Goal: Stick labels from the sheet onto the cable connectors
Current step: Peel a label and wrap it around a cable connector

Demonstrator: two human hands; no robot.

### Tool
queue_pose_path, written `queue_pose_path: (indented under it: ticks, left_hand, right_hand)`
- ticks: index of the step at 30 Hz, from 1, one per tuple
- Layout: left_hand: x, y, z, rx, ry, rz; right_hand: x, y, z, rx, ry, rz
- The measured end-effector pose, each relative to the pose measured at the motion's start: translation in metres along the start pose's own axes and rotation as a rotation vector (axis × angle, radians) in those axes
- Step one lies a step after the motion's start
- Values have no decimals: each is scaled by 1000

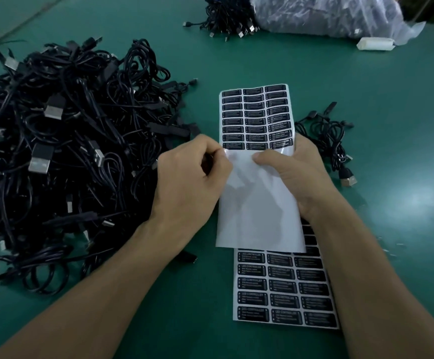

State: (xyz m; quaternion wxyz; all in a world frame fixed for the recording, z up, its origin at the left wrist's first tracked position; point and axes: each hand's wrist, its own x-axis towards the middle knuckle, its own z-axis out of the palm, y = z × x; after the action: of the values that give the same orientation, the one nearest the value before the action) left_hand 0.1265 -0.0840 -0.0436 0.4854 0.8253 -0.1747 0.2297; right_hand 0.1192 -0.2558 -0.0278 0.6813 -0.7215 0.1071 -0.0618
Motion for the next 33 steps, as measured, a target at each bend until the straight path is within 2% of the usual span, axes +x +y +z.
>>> queue_pose_path:
  ticks: [7, 13, 17, 27, 33]
  left_hand:
    - [-1, 0, 0, -62, 74, -3]
    - [-3, 2, -2, -39, -57, 3]
    - [-4, 1, -3, -38, -76, -3]
    - [-4, 0, -1, 24, -117, -3]
    - [-2, -1, 0, 29, -87, 38]
  right_hand:
    - [-2, -33, -23, -194, -15, 26]
    - [-37, -25, -31, -644, 84, 55]
    - [-47, -3, -15, -931, 188, 185]
    - [-50, 13, 25, -973, 360, 157]
    - [-22, 8, 54, -1008, 344, 169]
